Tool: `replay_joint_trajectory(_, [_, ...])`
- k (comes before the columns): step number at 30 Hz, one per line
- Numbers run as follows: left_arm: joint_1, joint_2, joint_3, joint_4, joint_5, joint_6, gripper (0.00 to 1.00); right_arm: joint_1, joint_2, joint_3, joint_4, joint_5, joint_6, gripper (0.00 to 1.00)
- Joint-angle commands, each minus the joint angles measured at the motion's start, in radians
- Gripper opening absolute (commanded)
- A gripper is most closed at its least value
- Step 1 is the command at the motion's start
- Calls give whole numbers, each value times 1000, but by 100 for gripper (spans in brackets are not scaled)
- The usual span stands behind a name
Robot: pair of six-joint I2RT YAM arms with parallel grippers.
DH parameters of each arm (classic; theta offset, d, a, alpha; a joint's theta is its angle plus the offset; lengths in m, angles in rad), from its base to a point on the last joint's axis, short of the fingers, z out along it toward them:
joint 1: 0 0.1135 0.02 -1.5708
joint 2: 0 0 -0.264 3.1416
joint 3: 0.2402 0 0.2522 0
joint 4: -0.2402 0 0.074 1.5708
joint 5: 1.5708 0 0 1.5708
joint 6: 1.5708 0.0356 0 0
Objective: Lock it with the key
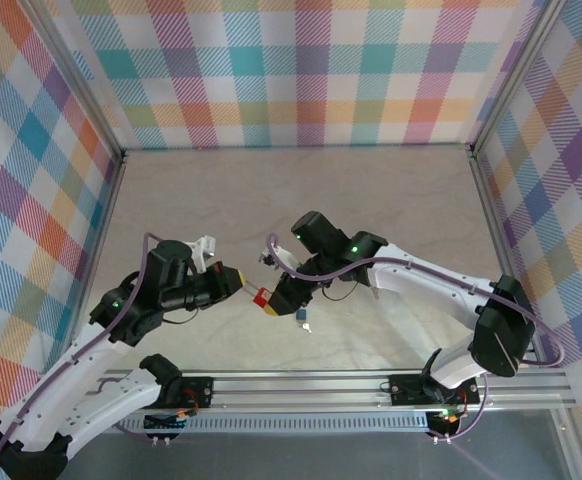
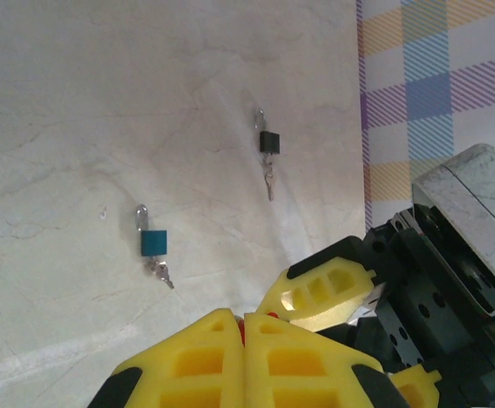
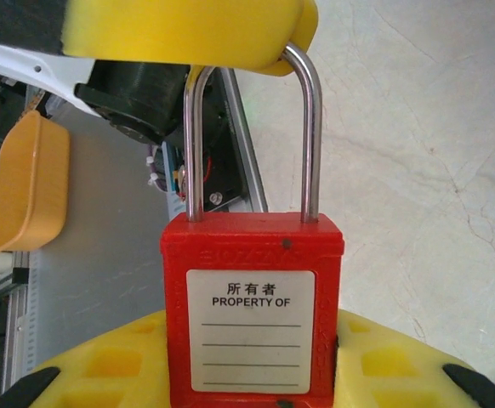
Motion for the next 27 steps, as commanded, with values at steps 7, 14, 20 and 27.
replay_joint_trajectory(7, [-62, 26, -9, 99, 162, 5, 7, 20, -41, 42, 275, -43, -23, 0])
replay_joint_trajectory(14, [-62, 12, 59, 4, 130, 57, 44, 20, -48, 31, 260, -25, -33, 0])
replay_joint_trajectory(20, [-62, 15, 165, -141, 64, 133, 53, 19, -56, 21, 252, 1, -38, 0])
replay_joint_trajectory(27, [-62, 35, 242, -305, -17, 177, 59, 20, -80, 14, 253, 57, -39, 0])
